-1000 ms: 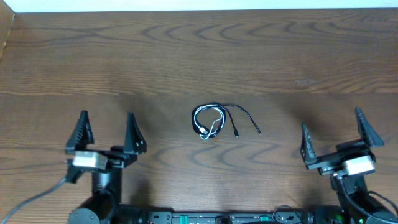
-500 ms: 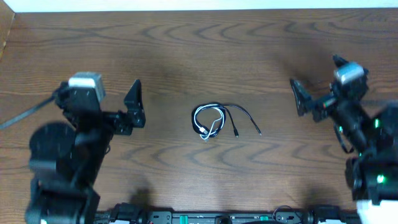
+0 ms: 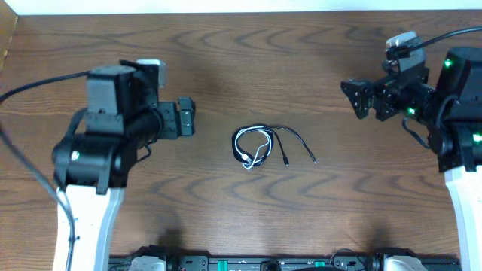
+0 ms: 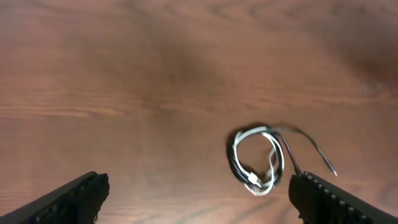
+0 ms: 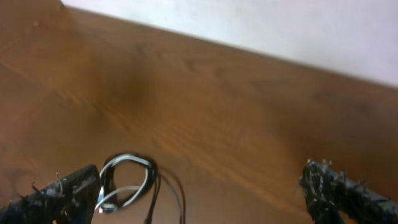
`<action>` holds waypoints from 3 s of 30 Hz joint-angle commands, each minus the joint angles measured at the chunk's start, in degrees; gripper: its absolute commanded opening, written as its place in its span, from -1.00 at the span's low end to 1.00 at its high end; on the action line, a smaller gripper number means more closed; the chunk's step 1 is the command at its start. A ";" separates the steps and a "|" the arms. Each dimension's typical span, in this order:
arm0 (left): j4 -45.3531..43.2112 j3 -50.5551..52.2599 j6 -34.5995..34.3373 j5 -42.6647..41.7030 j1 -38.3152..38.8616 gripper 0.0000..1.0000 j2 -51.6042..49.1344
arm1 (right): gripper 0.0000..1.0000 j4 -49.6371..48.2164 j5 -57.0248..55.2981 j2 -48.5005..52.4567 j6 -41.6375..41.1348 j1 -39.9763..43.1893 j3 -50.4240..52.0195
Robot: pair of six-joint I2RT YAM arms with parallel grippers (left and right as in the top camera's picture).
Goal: Untangle cables
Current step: 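Raise both grippers and swing them forward toward the cable bundle, then lower both grippers onto opposite sides of the black-white cable bundle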
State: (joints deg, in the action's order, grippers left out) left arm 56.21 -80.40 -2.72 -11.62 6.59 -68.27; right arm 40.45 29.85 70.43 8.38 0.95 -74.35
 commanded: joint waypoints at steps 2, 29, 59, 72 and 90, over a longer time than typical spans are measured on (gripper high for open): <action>0.31 -1.11 0.52 -2.97 0.02 0.95 -3.80 | 0.99 0.72 0.76 0.39 0.00 0.09 -1.18; 1.60 -0.50 -12.63 -8.92 2.78 -0.85 -21.35 | -0.98 4.85 9.16 5.66 -6.71 0.07 -1.14; 1.62 -0.44 -15.63 -8.26 13.18 0.11 -30.25 | -0.27 8.20 -0.42 32.22 -12.83 -16.83 -0.85; 1.29 2.56 -17.35 -5.57 15.26 0.10 -30.27 | -0.26 6.51 -7.65 38.49 -11.30 -22.08 -0.85; -7.52 8.15 -23.23 0.35 15.41 -0.61 -30.34 | -0.06 -3.52 -15.39 38.49 -11.34 -24.06 0.98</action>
State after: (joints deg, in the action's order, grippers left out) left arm 48.84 -73.14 -25.52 -12.08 21.87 -98.15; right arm 38.46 17.78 108.71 -3.38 -22.74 -74.22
